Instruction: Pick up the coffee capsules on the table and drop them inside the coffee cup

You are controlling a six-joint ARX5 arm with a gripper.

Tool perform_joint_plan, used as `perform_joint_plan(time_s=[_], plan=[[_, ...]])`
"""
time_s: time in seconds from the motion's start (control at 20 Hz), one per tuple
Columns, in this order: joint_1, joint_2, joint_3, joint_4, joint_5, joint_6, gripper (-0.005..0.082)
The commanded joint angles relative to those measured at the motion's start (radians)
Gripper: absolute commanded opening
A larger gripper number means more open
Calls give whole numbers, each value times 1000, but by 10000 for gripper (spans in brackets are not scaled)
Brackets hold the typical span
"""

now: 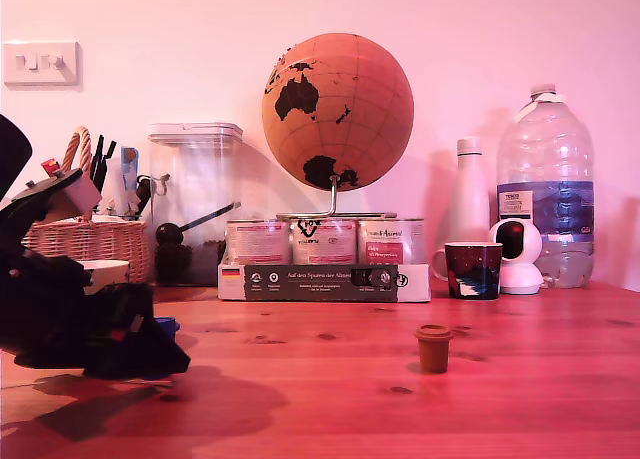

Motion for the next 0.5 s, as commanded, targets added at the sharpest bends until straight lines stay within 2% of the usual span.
perform_joint_plan(time_s=[0.0, 0.45], plan=[[-3, 14, -6, -16, 1, 1, 110], [-3, 3, -6, -17, 2, 1, 105]])
